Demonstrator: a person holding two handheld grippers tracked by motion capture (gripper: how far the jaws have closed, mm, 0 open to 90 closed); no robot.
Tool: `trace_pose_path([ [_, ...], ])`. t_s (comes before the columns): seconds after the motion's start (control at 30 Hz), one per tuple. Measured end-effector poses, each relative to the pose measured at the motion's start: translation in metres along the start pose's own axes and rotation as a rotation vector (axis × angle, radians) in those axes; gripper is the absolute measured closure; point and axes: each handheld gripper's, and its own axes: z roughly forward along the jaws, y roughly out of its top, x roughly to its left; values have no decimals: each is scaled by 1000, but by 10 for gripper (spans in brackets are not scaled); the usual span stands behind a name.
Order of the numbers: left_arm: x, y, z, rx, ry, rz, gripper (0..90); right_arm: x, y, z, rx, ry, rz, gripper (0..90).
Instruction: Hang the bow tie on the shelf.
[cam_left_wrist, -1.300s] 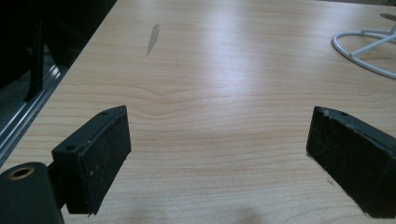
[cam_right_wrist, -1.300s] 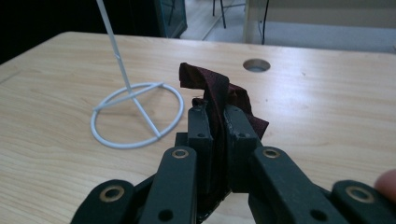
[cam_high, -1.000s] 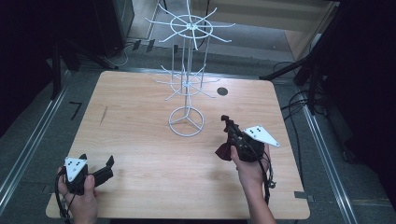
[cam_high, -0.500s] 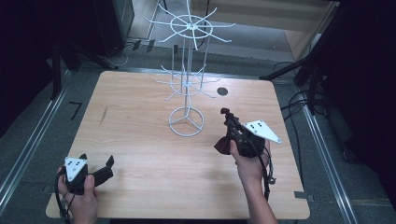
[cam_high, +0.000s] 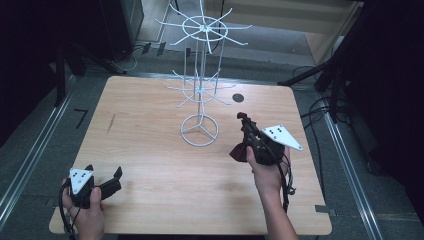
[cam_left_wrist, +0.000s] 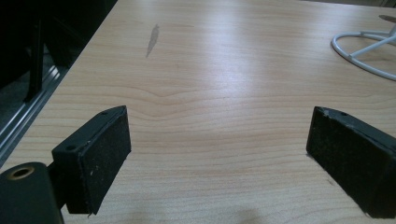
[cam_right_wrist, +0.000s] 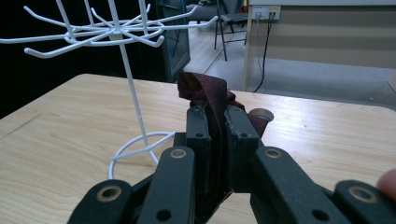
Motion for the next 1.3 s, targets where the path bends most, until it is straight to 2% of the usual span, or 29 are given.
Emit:
trace_pose_path([
  [0.13, 0, 0, 0, 1, 0, 1, 70, 0, 6, 0, 1, -1, -9, 832],
  [0.47, 0, 0, 0, -4, 4, 2, 70, 1, 23, -2, -23, 3, 5, 832],
  [0.77, 0, 0, -1, -8, 2, 4, 71, 6, 27, 2, -6, 18, 3, 834],
  [1.3, 0, 0, -1, -5, -4, 5, 71, 14, 35, 10, -20, -3, 17, 831],
])
